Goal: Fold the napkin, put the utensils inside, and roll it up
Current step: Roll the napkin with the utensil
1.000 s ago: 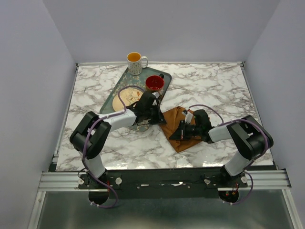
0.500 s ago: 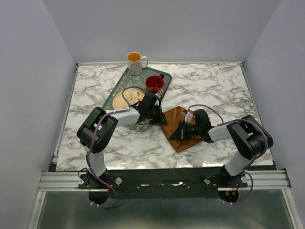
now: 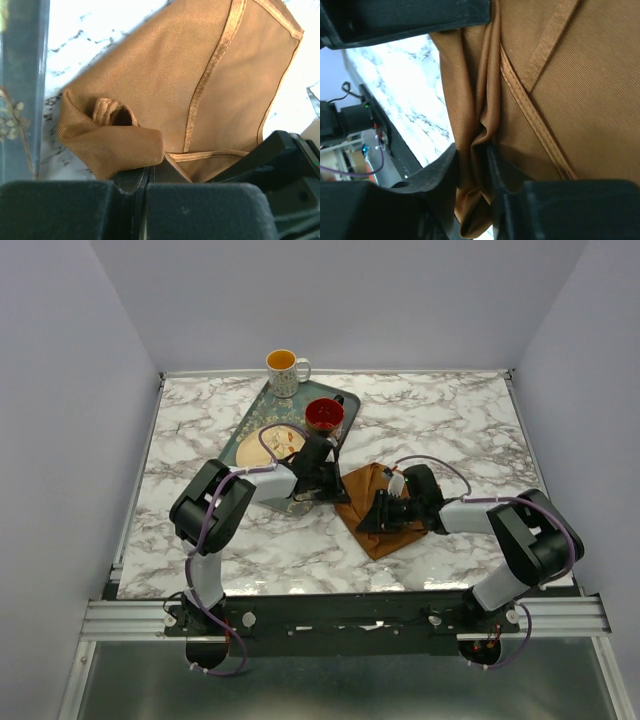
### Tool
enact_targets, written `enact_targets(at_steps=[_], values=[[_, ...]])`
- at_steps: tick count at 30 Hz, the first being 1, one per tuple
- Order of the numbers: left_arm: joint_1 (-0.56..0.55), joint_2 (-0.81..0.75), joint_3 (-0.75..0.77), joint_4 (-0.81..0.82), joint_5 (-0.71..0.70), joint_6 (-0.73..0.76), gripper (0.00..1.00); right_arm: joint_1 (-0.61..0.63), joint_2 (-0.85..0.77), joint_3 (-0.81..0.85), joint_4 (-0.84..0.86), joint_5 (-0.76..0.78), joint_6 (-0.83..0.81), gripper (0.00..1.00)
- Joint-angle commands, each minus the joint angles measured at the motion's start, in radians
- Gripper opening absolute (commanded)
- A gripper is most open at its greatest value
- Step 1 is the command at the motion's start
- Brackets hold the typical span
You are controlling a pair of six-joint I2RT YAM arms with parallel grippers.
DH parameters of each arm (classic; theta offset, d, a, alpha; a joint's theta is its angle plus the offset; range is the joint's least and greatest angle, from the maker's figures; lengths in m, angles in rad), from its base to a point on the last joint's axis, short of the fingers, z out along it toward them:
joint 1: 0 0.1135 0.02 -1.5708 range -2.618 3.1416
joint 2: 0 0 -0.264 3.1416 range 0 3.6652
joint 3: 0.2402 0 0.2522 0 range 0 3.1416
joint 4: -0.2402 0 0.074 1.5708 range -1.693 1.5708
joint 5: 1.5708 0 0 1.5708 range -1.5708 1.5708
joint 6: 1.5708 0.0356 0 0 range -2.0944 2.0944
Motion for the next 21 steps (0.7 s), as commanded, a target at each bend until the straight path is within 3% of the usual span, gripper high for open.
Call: enact_targets(at_steps=[1, 10, 13, 17, 21], values=[[0.008, 0.047, -0.022, -0.037, -0.072, 0.011, 0.0, 0.009, -0.045, 0.056, -0.359, 0.214, -0.102, 0.39], [0.009, 0.07, 0.001, -0.031, -0.076, 0.016, 0.0, 0.034, -0.014, 0.082, -0.364, 0.24, -0.119, 0.36], [0.009, 0.079, -0.002, -0.029, -0.078, 0.016, 0.0, 0.035, -0.059, 0.099, -0.413, 0.267, -0.14, 0.43], [0.009, 0.096, -0.004, -0.026, -0.073, 0.008, 0.0, 0.063, -0.132, 0.172, -0.523, 0.344, -0.206, 0.6], [0.009, 0.103, -0.005, -0.021, -0.078, 0.007, 0.0, 0.129, -0.163, 0.27, -0.69, 0.503, -0.25, 0.66]])
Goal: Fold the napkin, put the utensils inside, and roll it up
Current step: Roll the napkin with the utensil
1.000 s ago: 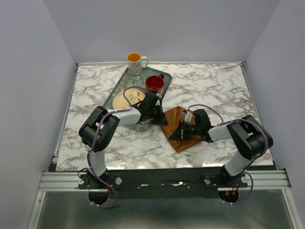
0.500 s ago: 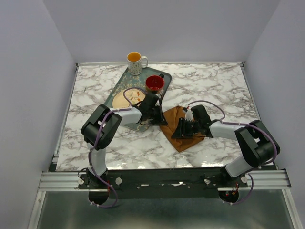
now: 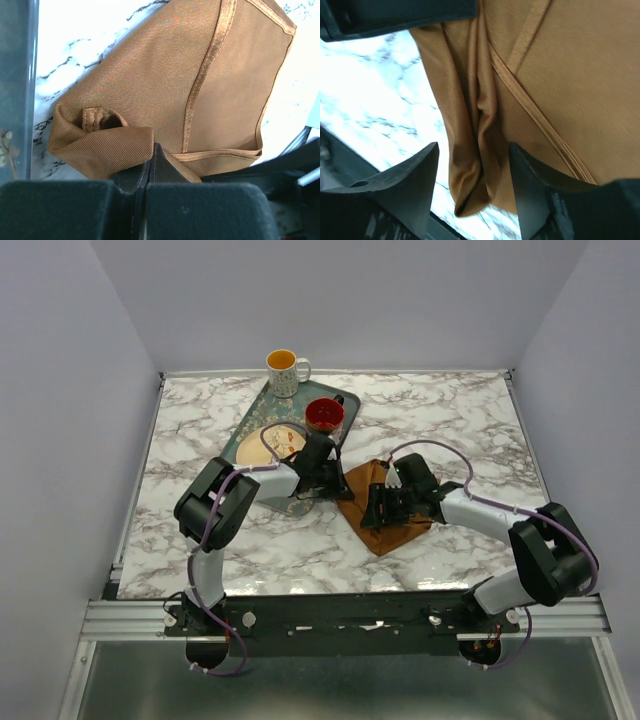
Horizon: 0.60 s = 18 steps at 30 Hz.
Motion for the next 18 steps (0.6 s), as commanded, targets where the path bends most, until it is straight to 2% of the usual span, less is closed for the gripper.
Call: enact_targets(at_steps=[1, 6, 8, 12, 18], values=[[0.007, 0.072, -0.021, -0.075, -0.079, 0.023, 0.0, 0.071, -0.039, 0.116, -0.267, 0.253, -0.094, 0.67], [0.005, 0.077, -0.02, -0.077, -0.076, 0.025, 0.0, 0.241, -0.022, 0.202, -0.384, 0.534, -0.104, 0.69], [0.007, 0.077, -0.02, -0.077, -0.074, 0.026, 0.0, 0.301, 0.005, 0.234, -0.402, 0.598, -0.095, 0.69], [0.007, 0.078, -0.021, -0.077, -0.071, 0.026, 0.0, 0.45, 0.143, 0.335, -0.503, 0.853, -0.068, 0.71], [0.007, 0.078, -0.02, -0.077, -0.072, 0.023, 0.0, 0.539, 0.274, 0.416, -0.532, 1.014, -0.091, 0.72]])
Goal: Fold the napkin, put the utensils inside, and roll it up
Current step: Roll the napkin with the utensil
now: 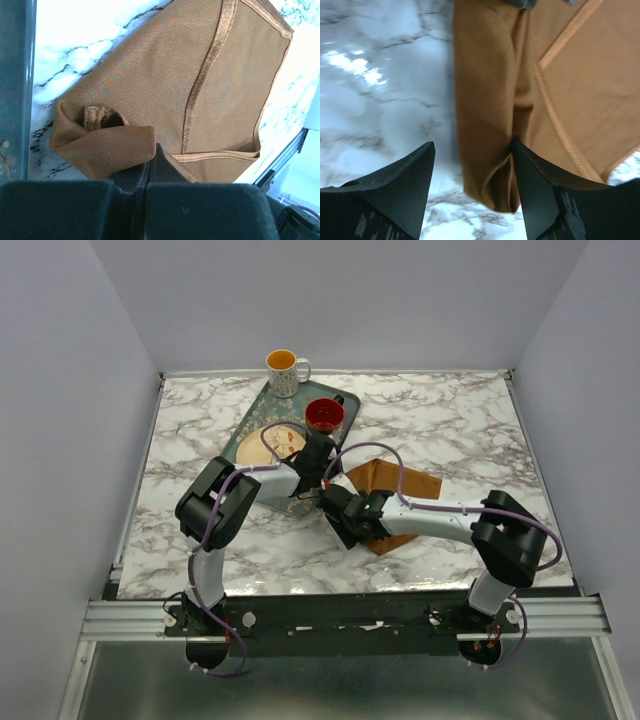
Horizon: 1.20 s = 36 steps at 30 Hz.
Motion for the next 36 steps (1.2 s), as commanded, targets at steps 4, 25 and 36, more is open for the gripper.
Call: enact_targets(at_steps=[4, 25, 36], values=[[0.005, 0.065, -0.027, -0.092, -0.074, 0.03, 0.0, 0.068, 0.108, 0.077, -0.098, 0.283, -0.024, 0.69], [0.005, 0.052, -0.033, -0.092, -0.069, 0.028, 0.0, 0.005, 0.1, 0.004, 0.027, -0.031, -0.049, 0.71], [0.007, 0.045, -0.037, -0.098, -0.066, 0.036, 0.0, -0.079, 0.047, -0.135, 0.155, -0.169, -0.009, 0.4]])
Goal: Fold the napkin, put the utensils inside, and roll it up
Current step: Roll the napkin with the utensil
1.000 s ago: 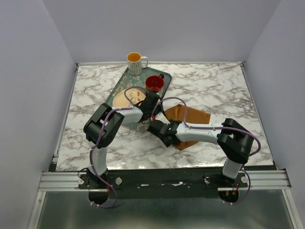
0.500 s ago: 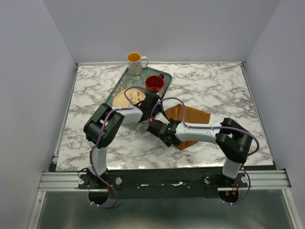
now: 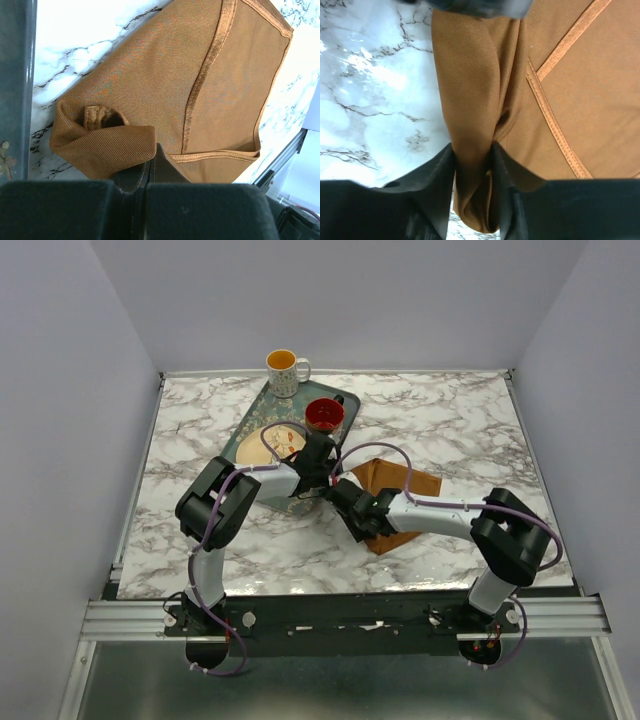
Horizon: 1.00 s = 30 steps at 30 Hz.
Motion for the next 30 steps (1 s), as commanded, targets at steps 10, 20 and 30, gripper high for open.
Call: enact_targets(at_steps=[10, 20, 30], values=[[0.012, -0.012, 0.016, -0.15, -0.051, 0.103, 0.0, -0.123, -0.043, -0.193, 0.205, -0.328, 0.054, 0.09], [0.041, -0.176, 0.066, -0.245, -0.063, 0.175, 0.53, -0.251, -0.047, -0.285, 0.417, -0.722, 0.056, 0.01], [0.055, -0.315, 0.062, -0.351, -0.043, 0.208, 0.7, -0.372, -0.026, -0.411, 0.621, -0.928, 0.169, 0.01]])
